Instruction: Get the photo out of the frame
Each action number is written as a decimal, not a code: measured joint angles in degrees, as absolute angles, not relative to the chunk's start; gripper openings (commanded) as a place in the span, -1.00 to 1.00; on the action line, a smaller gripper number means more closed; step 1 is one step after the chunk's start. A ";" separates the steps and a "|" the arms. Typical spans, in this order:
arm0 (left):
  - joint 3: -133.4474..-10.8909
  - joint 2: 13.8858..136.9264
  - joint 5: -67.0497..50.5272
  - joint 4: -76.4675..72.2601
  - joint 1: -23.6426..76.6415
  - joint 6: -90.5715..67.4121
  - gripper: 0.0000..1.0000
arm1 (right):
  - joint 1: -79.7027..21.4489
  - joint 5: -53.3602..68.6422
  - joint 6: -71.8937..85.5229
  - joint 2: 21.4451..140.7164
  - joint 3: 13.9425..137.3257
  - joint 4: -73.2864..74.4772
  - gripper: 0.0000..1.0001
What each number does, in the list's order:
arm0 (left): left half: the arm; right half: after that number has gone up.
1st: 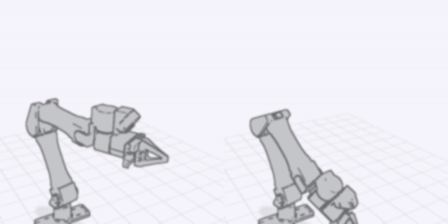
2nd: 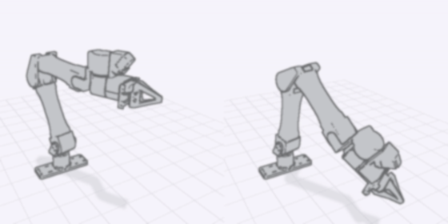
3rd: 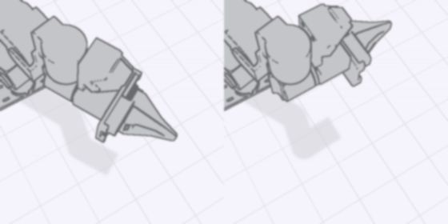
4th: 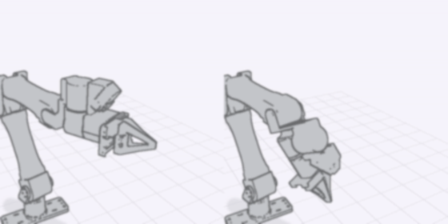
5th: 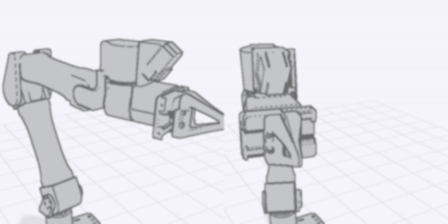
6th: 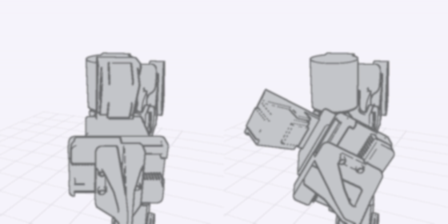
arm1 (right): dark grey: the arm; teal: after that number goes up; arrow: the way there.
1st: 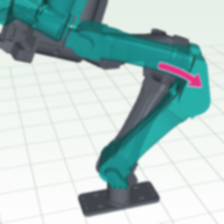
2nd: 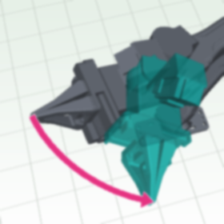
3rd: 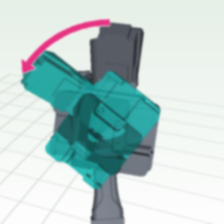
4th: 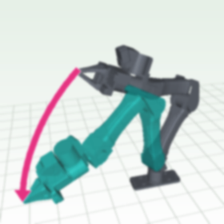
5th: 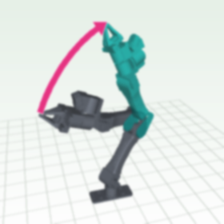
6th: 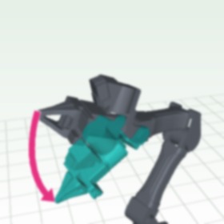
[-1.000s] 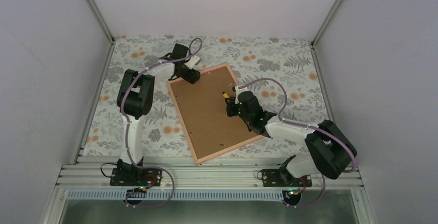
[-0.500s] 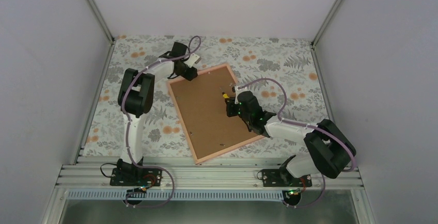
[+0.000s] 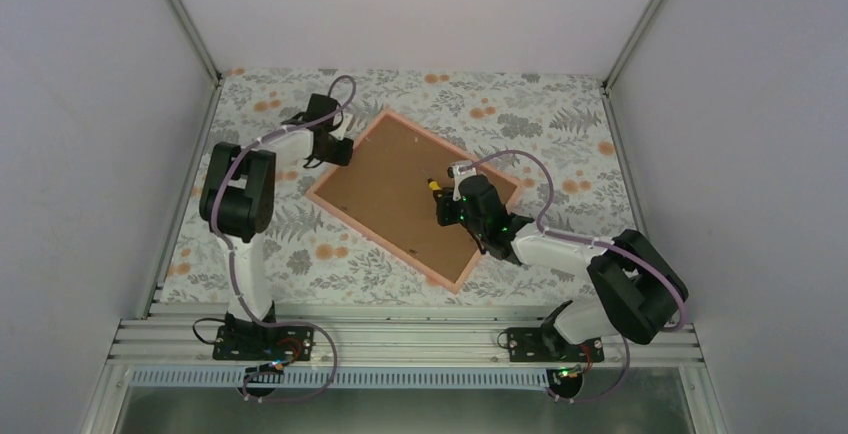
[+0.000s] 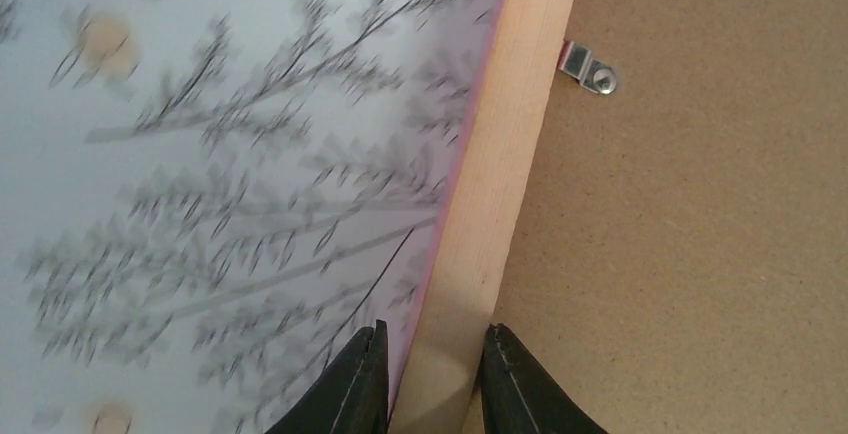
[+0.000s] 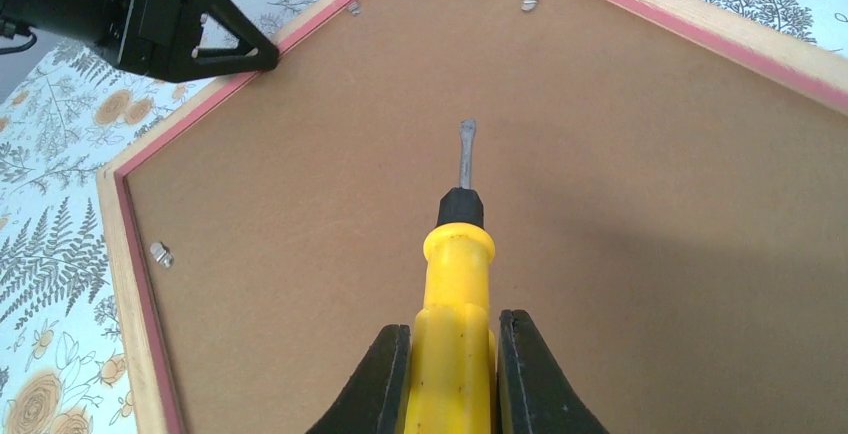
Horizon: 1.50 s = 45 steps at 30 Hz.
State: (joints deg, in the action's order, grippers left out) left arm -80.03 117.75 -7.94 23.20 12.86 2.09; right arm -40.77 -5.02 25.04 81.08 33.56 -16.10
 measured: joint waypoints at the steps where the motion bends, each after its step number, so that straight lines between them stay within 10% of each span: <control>1: -79.02 117.05 -7.09 22.90 12.78 0.84 -0.53 | -40.77 -4.95 25.04 81.08 33.65 -16.08 -0.92; 21: -41.95 89.03 -2.83 12.32 13.43 -28.91 -0.53 | -47.94 1.91 21.02 87.74 41.06 -15.62 -0.92; 45: -36.21 85.93 -4.75 6.72 21.58 -35.07 -0.55 | -50.24 3.57 19.51 102.39 53.15 -14.09 -0.92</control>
